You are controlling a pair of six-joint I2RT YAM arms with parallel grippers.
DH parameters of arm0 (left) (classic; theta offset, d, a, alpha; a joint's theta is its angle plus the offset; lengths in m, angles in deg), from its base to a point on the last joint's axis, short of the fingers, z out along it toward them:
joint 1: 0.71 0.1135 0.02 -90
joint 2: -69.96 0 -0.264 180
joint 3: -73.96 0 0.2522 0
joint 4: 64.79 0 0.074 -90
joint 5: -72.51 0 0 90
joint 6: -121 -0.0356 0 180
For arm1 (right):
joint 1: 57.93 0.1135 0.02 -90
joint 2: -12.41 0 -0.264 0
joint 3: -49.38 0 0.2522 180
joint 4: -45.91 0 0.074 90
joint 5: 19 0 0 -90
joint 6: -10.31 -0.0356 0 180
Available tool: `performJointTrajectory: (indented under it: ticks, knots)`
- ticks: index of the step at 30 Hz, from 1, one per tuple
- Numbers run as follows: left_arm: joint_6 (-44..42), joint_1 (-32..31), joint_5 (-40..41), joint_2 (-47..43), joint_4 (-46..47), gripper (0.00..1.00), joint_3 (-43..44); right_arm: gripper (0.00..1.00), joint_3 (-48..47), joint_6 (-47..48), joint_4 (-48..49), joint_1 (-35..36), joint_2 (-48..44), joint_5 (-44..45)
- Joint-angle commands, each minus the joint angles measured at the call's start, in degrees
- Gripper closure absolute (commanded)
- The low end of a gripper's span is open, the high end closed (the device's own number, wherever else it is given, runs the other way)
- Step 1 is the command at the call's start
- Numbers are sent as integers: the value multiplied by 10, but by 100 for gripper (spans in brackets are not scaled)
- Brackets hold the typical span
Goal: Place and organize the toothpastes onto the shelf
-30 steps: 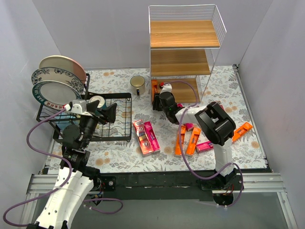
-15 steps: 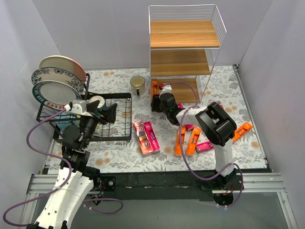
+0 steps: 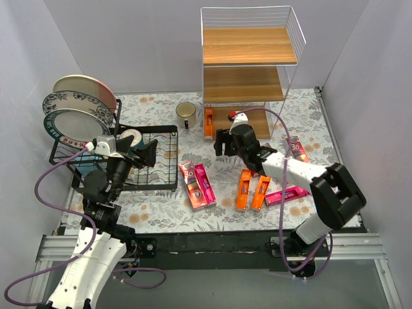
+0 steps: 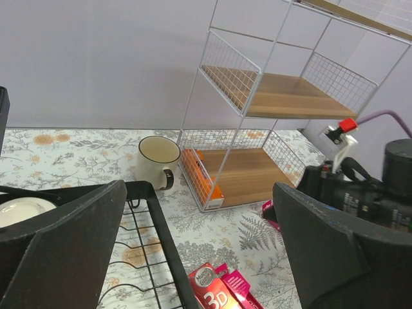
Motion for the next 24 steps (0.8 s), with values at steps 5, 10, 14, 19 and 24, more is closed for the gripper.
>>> performJointTrajectory:
  ticks: [5, 10, 14, 19, 24]
  knots:
    - [-4, -3, 1, -1, -2, 2, 2, 14, 84, -26, -298, 2, -148, 10]
    - [-4, -4, -5, 8, 0, 2, 4, 15, 96, -43, -382, 4, -179, -27]
    - [-4, -4, -3, 11, -1, 2, 4, 17, 106, -43, -386, 6, -186, -47]
    - [-4, -4, -7, 14, 2, 2, 3, 20, 94, -39, -377, 5, -138, -66]
    - [-4, -4, -6, 11, 0, 2, 3, 26, 97, -40, -362, 6, -112, -63]
